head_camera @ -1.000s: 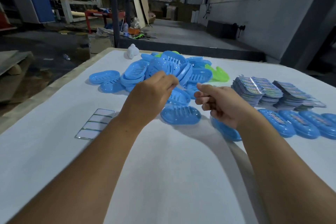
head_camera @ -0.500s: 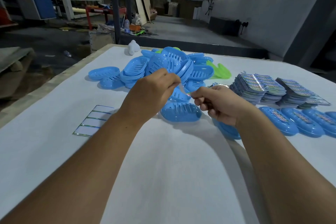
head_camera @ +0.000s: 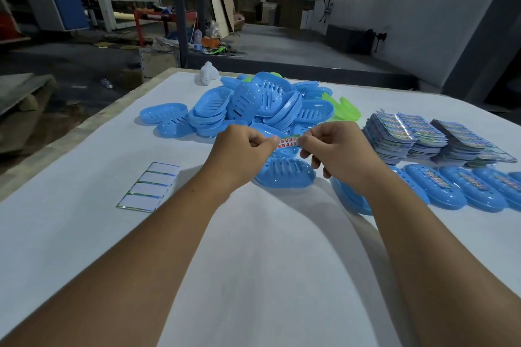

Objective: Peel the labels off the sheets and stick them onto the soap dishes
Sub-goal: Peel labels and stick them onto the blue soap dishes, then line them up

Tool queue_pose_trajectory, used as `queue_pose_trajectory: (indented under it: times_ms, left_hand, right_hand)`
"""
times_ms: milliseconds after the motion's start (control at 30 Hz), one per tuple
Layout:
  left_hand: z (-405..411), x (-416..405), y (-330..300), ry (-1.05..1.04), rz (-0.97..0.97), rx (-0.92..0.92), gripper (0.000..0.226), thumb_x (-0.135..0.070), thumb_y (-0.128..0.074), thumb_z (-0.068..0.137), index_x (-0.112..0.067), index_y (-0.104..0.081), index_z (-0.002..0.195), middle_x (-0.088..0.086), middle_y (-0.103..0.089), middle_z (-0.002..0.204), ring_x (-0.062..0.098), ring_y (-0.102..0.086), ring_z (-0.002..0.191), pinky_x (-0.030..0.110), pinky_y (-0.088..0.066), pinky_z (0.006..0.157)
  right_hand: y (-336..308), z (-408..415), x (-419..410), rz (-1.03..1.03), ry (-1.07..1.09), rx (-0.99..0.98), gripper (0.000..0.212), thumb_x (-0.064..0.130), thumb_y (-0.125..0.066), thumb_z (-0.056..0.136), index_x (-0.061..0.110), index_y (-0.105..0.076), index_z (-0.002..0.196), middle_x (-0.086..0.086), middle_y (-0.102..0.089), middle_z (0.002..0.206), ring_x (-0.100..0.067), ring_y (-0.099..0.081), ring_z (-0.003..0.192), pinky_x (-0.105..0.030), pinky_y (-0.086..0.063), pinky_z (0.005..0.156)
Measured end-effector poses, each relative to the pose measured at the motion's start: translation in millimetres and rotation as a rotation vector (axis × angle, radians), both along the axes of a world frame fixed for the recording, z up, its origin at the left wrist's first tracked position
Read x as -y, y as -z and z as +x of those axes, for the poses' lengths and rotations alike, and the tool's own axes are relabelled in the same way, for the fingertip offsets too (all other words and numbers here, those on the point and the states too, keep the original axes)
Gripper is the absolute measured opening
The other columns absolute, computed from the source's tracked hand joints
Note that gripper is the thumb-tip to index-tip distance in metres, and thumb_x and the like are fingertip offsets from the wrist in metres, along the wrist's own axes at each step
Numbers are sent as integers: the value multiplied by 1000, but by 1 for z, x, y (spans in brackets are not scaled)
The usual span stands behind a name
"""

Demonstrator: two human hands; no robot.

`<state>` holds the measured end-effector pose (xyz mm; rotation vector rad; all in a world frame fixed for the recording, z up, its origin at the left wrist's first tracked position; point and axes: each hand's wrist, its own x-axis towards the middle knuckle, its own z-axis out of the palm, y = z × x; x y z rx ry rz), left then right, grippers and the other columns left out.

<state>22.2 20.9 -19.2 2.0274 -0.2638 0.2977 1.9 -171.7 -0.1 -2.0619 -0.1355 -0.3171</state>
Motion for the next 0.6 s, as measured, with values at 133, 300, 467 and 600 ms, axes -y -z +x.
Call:
queue_pose_trajectory:
  times_ms: [133, 300, 467, 600]
  left_hand:
    - [1, -1, 0, 3, -38, -57, 19, -34, -70, 82, -21, -73, 69, -1, -71, 68, 15, -61, 60, 32, -53, 61]
    - [-1, 2, 1, 36, -34, -99, 22, -41, -71, 78, -21, -74, 71, 1, -66, 61, 10, -54, 55, 31, -48, 61]
    - [0, 0, 2, 3, 72, -126, 24, -47, -76, 74, -24, -73, 69, -1, -69, 62, 15, -63, 59, 35, -56, 64]
    - [-1, 1, 0, 12, 56, -175, 42, -50, -80, 69, -9, -74, 72, 15, -72, 76, 32, -66, 66, 50, -61, 73]
  right_hand:
    - [-1, -1, -1, 12, 3, -49, 20, 15, -65, 93, 2, -72, 80, 1, -72, 66, -8, -57, 48, -26, -45, 39]
    - [-2, -2, 0, 22, 67, -139, 29, 30, -77, 86, 2, -75, 76, 1, -70, 62, -10, -56, 47, -22, -43, 40]
    - [-1, -4, -2, -41, 115, -209, 39, 36, -85, 78, 0, -73, 68, 0, -65, 54, -11, -49, 43, -18, -42, 40]
    - [0, -3, -5, -9, 116, -197, 39, 38, -84, 80, 4, -72, 65, -3, -66, 56, -12, -51, 47, -18, -41, 40]
